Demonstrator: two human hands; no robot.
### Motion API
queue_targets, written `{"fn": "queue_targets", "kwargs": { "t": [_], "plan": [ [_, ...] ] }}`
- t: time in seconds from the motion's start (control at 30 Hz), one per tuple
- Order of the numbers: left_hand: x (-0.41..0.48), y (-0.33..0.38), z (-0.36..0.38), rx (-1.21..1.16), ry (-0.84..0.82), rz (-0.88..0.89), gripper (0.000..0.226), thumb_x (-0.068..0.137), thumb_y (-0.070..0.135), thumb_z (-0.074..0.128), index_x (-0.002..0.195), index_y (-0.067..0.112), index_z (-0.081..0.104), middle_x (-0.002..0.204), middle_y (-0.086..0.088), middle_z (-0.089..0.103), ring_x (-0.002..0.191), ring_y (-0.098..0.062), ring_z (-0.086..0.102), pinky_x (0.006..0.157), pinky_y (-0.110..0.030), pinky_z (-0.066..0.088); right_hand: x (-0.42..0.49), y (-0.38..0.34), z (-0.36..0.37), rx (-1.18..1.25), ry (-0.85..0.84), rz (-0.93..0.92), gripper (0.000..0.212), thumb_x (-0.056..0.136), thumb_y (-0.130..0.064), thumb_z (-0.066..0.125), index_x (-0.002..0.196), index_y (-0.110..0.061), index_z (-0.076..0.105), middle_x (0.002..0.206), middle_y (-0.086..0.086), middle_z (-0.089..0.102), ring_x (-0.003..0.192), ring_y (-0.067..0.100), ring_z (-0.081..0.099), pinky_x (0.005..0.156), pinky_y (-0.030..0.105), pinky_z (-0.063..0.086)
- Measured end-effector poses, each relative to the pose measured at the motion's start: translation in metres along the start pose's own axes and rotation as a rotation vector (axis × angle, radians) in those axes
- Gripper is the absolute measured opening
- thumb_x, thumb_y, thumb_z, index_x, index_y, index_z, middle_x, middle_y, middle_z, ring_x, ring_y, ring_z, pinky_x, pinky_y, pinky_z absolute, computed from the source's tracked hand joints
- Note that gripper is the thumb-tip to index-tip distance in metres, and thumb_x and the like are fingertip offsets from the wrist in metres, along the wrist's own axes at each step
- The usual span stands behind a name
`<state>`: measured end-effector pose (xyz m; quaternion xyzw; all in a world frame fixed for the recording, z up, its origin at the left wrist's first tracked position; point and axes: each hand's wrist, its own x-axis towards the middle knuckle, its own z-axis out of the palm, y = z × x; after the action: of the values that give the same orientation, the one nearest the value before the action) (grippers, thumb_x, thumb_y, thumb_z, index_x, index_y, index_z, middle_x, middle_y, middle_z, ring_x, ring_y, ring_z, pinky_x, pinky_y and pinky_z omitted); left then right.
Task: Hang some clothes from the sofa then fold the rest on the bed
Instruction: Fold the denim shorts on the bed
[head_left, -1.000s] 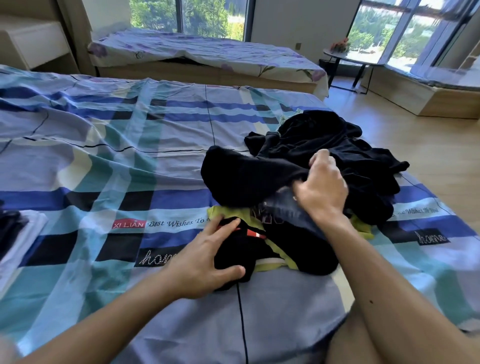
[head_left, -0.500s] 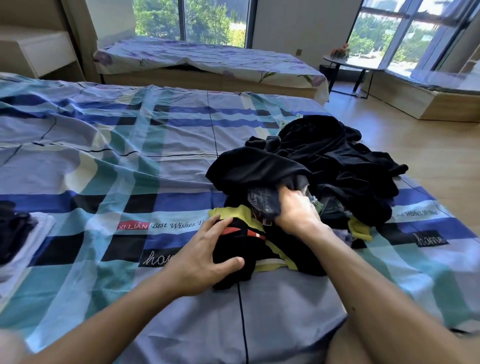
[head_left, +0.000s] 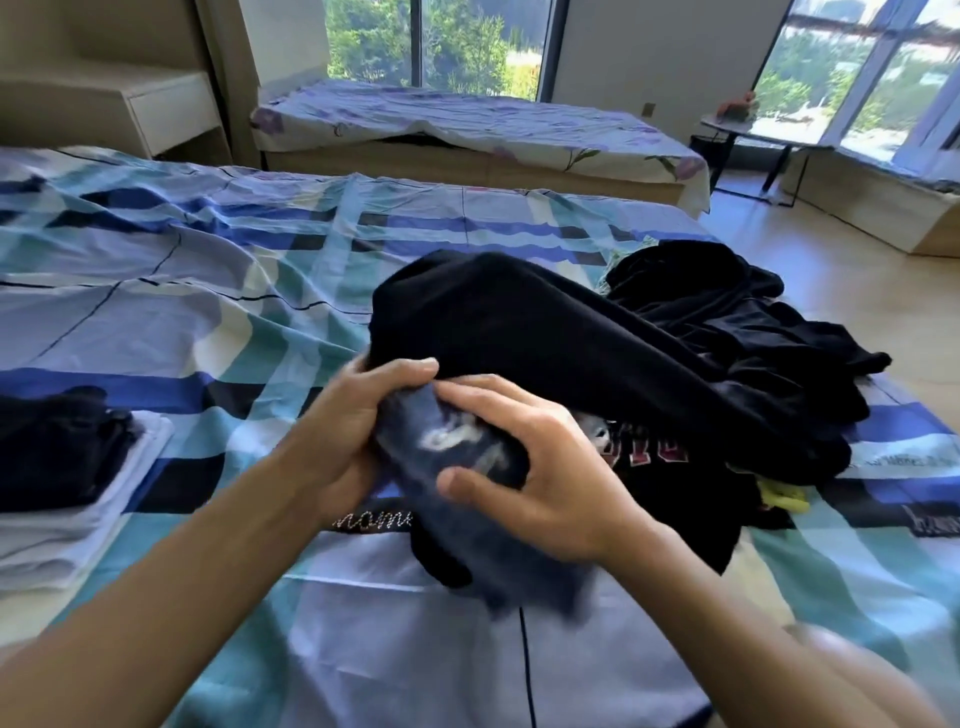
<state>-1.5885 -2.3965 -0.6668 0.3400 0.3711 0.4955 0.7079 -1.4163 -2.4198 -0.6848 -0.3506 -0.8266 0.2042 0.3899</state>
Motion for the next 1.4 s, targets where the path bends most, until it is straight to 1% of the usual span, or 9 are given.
{"fn": "queue_targets", "kwargs": {
  "t": [0.13, 0.27, 0.43, 0.63, 0.7, 0.97, 1.2, 1.3, 1.4],
  "plan": [
    [0.008, 0.020, -0.019, 0.362, 0.227, 0.252, 0.037, 0.067, 0.000, 0.073, 0.098, 0.017, 0.062, 0.079, -0.004, 0.070, 0.064, -0.017, 0.067, 0.058, -0.027, 0.057, 0.006, -0.008, -0.004, -0.289, 0.422, -0.135, 0.035, 0.086, -0.024, 0.078, 0.113, -0.004, 0.069, 0.114, 0.007, 0.060, 0.108, 0.021, 0.059, 0.093, 0.038, 0.050],
    [-0.003, 0.051, -0.029, 0.956, 0.161, 0.202, 0.070, 0.063, 0.016, 0.082, 0.123, 0.041, 0.057, 0.096, 0.011, 0.074, 0.078, -0.011, 0.072, 0.067, -0.029, 0.055, 0.018, 0.027, -0.019, -0.443, 0.132, 0.211, 0.079, 0.077, -0.041, 0.080, 0.146, -0.032, 0.043, 0.129, -0.010, 0.053, 0.122, 0.014, 0.052, 0.109, 0.039, 0.042],
    [-0.004, 0.064, -0.046, 1.096, 0.119, 0.072, 0.066, 0.072, 0.010, 0.080, 0.123, 0.043, 0.055, 0.099, 0.004, 0.073, 0.075, -0.018, 0.073, 0.069, -0.033, 0.057, 0.017, 0.078, -0.037, -0.432, 0.314, 0.464, 0.011, 0.085, -0.019, 0.067, 0.087, -0.029, 0.069, 0.063, -0.013, 0.060, 0.060, 0.010, 0.056, 0.070, 0.040, 0.055],
    [0.005, 0.072, -0.055, 1.103, 0.174, 0.320, 0.074, 0.063, 0.019, 0.075, 0.129, 0.042, 0.052, 0.113, 0.014, 0.068, 0.091, 0.004, 0.067, 0.072, -0.014, 0.051, 0.015, 0.073, -0.028, -0.104, -0.060, 0.421, 0.081, 0.078, -0.039, 0.082, 0.149, -0.037, 0.042, 0.137, -0.012, 0.057, 0.126, 0.000, 0.052, 0.110, 0.022, 0.039],
    [0.006, 0.071, -0.051, 1.217, 0.101, 0.353, 0.079, 0.066, 0.016, 0.075, 0.137, 0.041, 0.049, 0.113, 0.007, 0.070, 0.088, 0.002, 0.067, 0.071, -0.013, 0.051, 0.014, 0.079, -0.011, -0.181, -0.162, 0.394, 0.067, 0.079, -0.031, 0.079, 0.139, -0.040, 0.052, 0.115, -0.010, 0.069, 0.106, 0.006, 0.064, 0.099, 0.032, 0.051],
    [0.015, 0.078, -0.098, 1.569, 0.329, 0.287, 0.084, 0.070, 0.008, 0.076, 0.143, 0.037, 0.047, 0.114, -0.008, 0.069, 0.091, -0.026, 0.065, 0.078, -0.036, 0.052, 0.012, 0.107, -0.068, -0.525, 0.369, 0.959, 0.045, 0.085, -0.011, 0.053, 0.123, -0.029, 0.067, 0.114, 0.022, 0.067, 0.106, 0.045, 0.063, 0.091, 0.046, 0.052],
    [0.023, 0.076, -0.109, 1.320, 0.616, 0.377, 0.079, 0.074, 0.013, 0.079, 0.143, 0.029, 0.047, 0.124, -0.009, 0.067, 0.105, -0.032, 0.066, 0.093, -0.048, 0.054, 0.018, 0.077, -0.023, -0.029, -0.217, 0.598, 0.090, 0.069, -0.052, 0.085, 0.147, -0.046, 0.041, 0.148, -0.001, 0.046, 0.132, 0.009, 0.050, 0.110, 0.024, 0.042],
    [0.024, 0.068, -0.101, 1.229, 0.617, 0.440, 0.077, 0.076, 0.011, 0.079, 0.144, 0.026, 0.046, 0.120, -0.006, 0.068, 0.098, -0.029, 0.067, 0.090, -0.046, 0.056, 0.022, 0.068, 0.039, -0.323, -0.471, 0.583, 0.124, 0.057, -0.075, 0.080, 0.156, -0.050, 0.010, 0.169, 0.002, -0.003, 0.155, 0.024, 0.006, 0.119, 0.063, 0.016],
    [0.021, 0.061, -0.090, 1.182, 0.572, 0.503, 0.076, 0.080, 0.008, 0.077, 0.146, 0.025, 0.044, 0.113, 0.002, 0.060, 0.094, -0.022, 0.062, 0.085, -0.036, 0.053, 0.025, 0.076, 0.066, -0.559, -0.550, 0.641, 0.094, 0.062, -0.070, 0.079, 0.142, -0.039, 0.039, 0.152, 0.012, 0.027, 0.145, 0.035, 0.026, 0.107, 0.071, 0.026]
  ]
}}
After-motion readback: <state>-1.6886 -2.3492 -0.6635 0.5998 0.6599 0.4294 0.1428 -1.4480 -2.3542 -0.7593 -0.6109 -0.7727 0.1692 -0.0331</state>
